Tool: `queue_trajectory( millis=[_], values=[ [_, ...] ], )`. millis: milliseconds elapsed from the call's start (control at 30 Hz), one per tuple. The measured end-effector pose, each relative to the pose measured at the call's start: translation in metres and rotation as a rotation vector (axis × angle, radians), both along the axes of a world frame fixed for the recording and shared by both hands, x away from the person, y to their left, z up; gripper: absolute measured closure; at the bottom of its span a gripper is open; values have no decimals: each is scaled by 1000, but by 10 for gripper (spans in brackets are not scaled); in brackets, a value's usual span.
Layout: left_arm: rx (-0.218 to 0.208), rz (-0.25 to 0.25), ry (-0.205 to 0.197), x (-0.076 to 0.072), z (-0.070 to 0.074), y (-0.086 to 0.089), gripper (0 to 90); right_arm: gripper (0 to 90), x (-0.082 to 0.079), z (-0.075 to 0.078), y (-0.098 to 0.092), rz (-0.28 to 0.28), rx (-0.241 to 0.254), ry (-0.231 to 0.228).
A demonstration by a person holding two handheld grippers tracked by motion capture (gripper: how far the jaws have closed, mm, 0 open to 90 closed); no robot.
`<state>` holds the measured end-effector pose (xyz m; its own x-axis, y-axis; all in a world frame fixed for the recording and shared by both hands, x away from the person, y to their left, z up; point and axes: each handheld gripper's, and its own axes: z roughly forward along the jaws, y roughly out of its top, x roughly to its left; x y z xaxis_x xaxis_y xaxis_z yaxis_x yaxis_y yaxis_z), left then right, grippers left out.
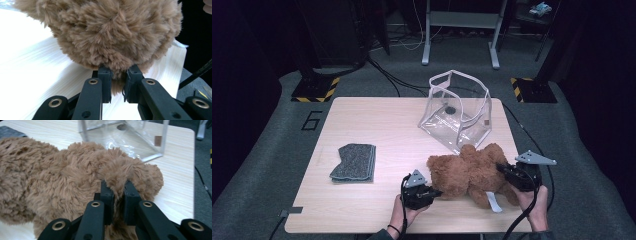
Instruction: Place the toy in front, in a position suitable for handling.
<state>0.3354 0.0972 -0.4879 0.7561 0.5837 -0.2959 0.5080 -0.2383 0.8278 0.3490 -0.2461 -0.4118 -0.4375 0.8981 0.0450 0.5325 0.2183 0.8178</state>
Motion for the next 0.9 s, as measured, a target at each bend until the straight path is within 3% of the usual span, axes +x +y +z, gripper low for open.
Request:
queue_trajectory(
  millis=[233,500,900],
  values=[
    [15,12,19,-3,3,37,783,814,-9,1,29,51,-1,18],
    [43,53,36,-7,2,76,783,814,-6,-5,64,117,-3,40],
    [40,90,84,-11,1,114,782,813,-8,-7,100,191,5,85]
  ],
)
